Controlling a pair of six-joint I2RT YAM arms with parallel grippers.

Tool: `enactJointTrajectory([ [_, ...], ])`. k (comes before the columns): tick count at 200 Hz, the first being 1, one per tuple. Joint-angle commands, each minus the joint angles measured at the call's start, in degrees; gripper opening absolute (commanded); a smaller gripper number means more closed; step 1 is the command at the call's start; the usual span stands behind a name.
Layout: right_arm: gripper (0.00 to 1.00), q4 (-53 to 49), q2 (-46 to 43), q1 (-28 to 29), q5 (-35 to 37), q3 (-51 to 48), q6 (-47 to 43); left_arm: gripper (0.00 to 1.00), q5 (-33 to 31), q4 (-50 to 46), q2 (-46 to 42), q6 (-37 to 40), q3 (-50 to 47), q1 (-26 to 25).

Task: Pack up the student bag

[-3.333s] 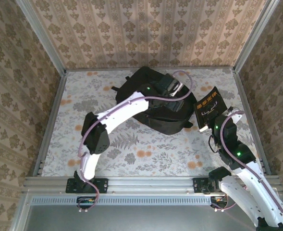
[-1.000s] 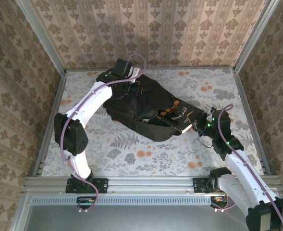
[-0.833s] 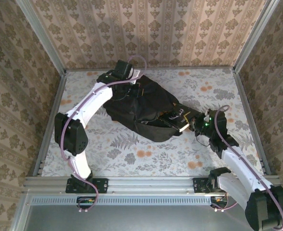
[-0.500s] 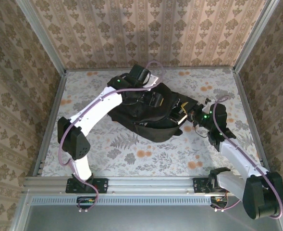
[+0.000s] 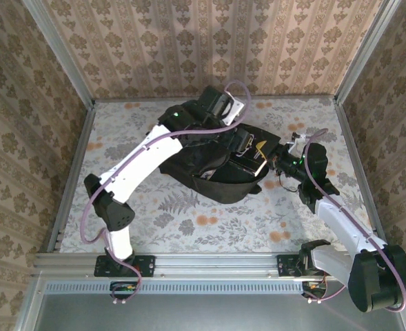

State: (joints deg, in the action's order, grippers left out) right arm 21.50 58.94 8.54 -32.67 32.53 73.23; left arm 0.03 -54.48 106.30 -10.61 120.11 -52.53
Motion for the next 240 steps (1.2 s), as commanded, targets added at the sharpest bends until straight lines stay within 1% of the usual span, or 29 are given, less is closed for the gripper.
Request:
enactJointTrajectory([
  [1, 0.00, 9.1, -1.2, 1.1, -3.8, 3.5, -0.1, 0.86, -13.6, -6.7, 4.4, 2.7, 3.9, -1.8],
  [30, 0.00, 9.7, -0.8, 1.5, -3.5, 3.6, 0.5, 0.85, -23.1, -10.2, 8.9, 4.7, 9.0, -3.9],
  [38, 0.00, 9.7, -0.8, 1.5, -3.5, 3.6, 0.6, 0.82, -25.0, -10.9, 9.9, 5.3, 10.2, -4.4],
  [46, 0.00, 9.7, -0.8, 1.6, -3.5, 3.5, 0.6, 0.76, -26.6, -11.2, 10.4, 5.6, 10.7, -4.7],
  [54, 0.00, 9.6, -0.9, 1.6, -3.6, 3.5, 0.5, 0.68, -27.3, -11.0, 10.4, 5.8, 10.8, -4.6],
  [62, 0.00, 9.0, -1.2, 1.7, -3.6, 3.6, 0.1, 0.57, -27.0, -10.6, 10.1, 6.2, 10.7, -4.3],
  [88, 0.00, 3.9, -2.7, 1.7, -3.1, 3.5, -3.5, 0.14, -22.3, -8.5, 7.7, 6.6, 9.6, -2.3],
  [98, 0.00, 2.2, -3.6, 1.6, -2.6, 3.0, -4.7, 0.00, -19.8, -7.7, 6.4, 6.1, 9.0, -0.9],
  [121, 0.00, -1.7, -5.4, 1.9, -1.1, 0.8, -6.3, 0.00, -14.9, -4.5, 1.9, 4.0, 6.0, 2.2],
  [139, 0.00, -2.2, -6.2, 2.2, -1.0, -1.5, -6.1, 0.00, -11.0, -1.5, -2.0, 2.3, 3.3, 4.4],
  [160, 0.00, -3.6, -6.7, 3.2, -0.5, -3.5, -6.3, 0.00, -8.5, -0.6, -4.7, 0.5, 2.7, 6.3],
  [179, 0.00, -2.0, -6.0, 5.2, 0.6, -5.2, -5.1, 0.00, -6.9, -0.1, -6.0, -0.2, 2.7, 7.3],
  [207, 0.00, 2.3, -2.9, 8.8, 0.1, -5.3, -3.9, 0.00, -5.8, -0.8, -5.9, -0.3, 3.5, 7.7],
  [240, 0.00, 5.2, 1.0, 9.7, -1.4, -3.4, -5.1, 0.00, -3.7, -1.4, -5.7, -0.8, 3.2, 7.7],
])
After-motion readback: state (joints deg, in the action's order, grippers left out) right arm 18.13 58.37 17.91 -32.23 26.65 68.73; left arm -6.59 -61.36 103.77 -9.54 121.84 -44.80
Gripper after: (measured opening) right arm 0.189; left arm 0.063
